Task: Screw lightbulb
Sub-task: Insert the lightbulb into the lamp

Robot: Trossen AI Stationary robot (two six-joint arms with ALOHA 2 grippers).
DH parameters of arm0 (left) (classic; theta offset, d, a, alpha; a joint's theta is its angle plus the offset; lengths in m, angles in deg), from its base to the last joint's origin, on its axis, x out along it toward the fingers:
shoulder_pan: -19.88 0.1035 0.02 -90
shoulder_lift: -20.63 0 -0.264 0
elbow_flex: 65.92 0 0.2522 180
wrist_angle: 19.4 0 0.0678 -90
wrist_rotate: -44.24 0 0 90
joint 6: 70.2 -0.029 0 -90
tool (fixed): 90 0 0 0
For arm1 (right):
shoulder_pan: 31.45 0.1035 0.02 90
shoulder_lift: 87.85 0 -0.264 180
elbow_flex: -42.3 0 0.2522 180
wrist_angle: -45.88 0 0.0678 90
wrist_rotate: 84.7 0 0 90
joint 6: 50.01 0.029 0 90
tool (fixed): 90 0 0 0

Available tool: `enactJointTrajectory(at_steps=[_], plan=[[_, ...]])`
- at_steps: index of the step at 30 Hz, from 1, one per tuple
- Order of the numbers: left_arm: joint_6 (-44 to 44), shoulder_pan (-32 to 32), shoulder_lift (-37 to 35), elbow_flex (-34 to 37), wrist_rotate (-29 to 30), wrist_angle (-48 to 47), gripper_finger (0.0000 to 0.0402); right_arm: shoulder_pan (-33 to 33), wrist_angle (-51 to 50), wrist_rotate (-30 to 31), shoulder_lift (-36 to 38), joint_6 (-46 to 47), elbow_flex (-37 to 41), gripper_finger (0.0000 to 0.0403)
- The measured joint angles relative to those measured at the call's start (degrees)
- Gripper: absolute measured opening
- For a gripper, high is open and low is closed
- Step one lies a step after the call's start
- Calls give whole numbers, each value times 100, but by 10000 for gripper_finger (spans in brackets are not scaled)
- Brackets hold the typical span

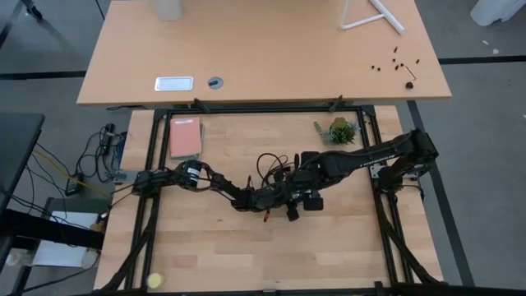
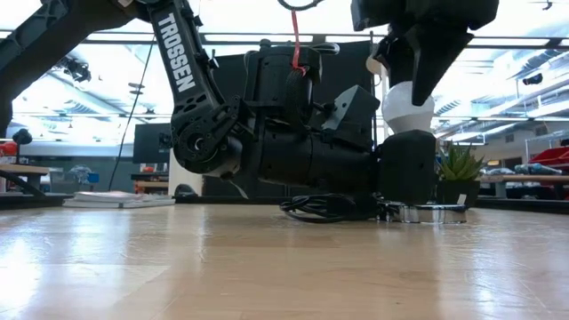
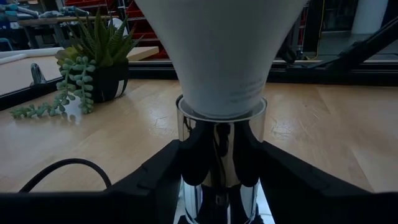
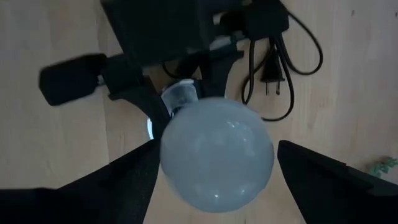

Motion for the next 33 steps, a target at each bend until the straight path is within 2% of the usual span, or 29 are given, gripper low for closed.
enactJointTrajectory(at_steps=[6,11,20,33], plan=[[0,0,1,0,-1,1,200,-61,-5,-89,-2,8,141,352],[0,0,0,0,-1,2,200,-63,197,-130,-22,-83,141,349],[-13,0,2,2,-2,10,200,-142,272,-164,-495,-336,124,349],[-11,0,7,2,2,11,200,-327,35,-436,-832,-639,72,348]])
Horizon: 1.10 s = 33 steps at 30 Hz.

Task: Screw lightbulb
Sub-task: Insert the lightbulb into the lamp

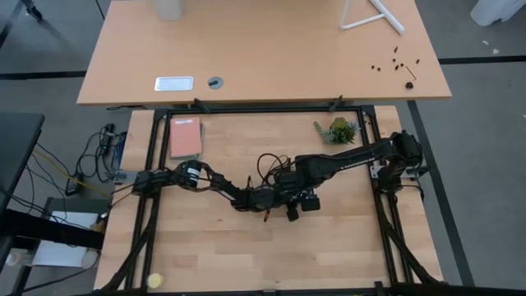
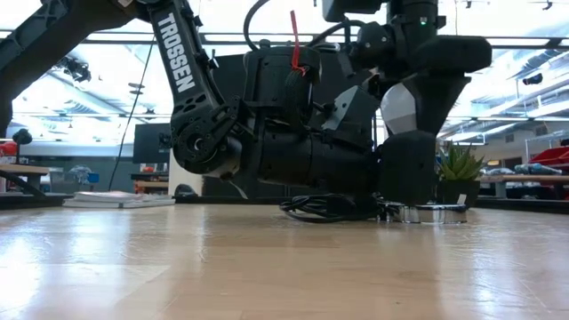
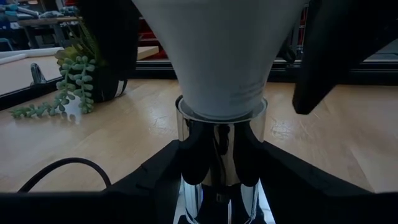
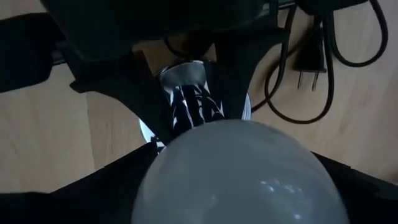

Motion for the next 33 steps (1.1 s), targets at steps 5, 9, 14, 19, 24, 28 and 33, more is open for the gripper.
enactJointTrajectory(at_steps=[5,9,14,19,24,28,33], plan=[[-9,0,0,0,-3,5,200,0,-56,-25,-31,-2,-177,348],[-9,0,0,0,-2,-2,200,-27,-218,-32,-31,13,-325,348],[-11,0,0,0,-3,-2,200,-115,-317,-174,-31,58,-340,348],[-9,0,0,0,-4,-2,200,-118,-297,-189,-31,45,-331,344],[-9,2,0,0,-4,-2,200,-118,-276,-191,-29,0,-331,313],[-9,2,0,0,-4,-2,200,-116,-259,-191,-29,-14,-331,280],[-9,2,0,-2,-19,-9,200,-116,-441,-191,-20,86,-333,257]])
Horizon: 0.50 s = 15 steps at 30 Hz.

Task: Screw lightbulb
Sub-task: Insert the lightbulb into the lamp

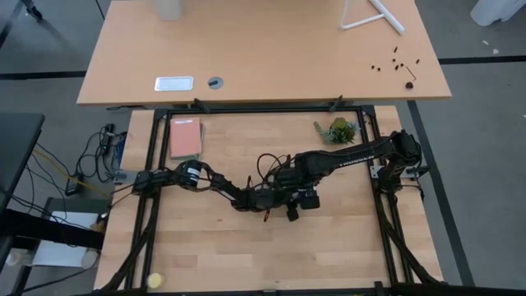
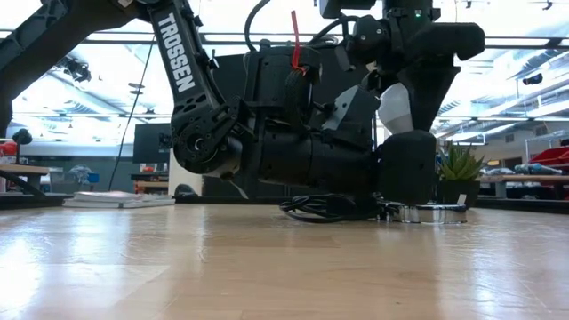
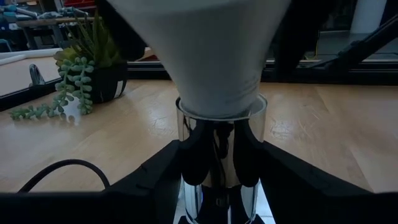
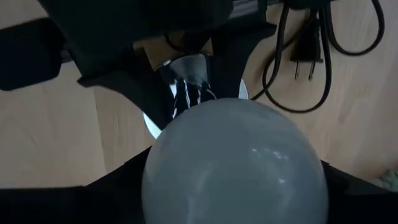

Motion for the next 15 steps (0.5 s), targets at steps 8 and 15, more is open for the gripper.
enactJointTrajectory(at_steps=[8,15], plan=[[-2,0,0,0,15,0,200,73,-353,-13,9,9,2,280],[-2,-2,0,0,15,0,200,94,-366,-68,28,125,2,278]])
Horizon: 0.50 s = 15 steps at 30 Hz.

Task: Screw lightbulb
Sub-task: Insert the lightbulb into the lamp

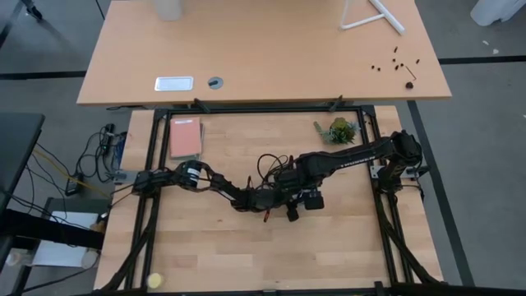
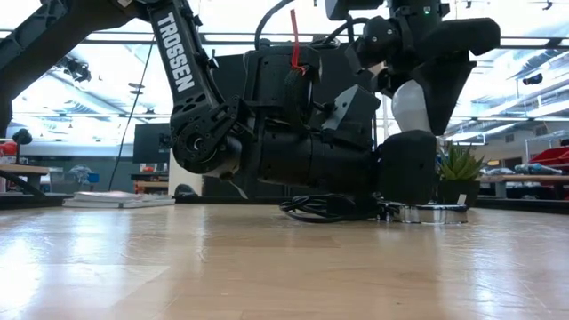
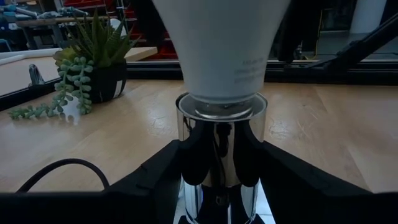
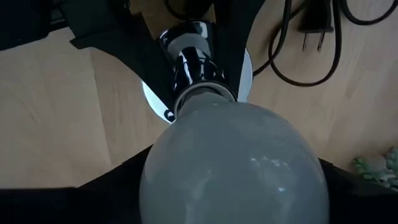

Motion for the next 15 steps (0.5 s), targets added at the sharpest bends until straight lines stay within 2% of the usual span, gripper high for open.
enactJointTrajectory(at_steps=[9,15], plan=[[1,0,0,0,3,2,200,9,367,-252,2,86,0,339],[1,0,0,0,3,2,200,7,563,-145,-4,111,0,346]])
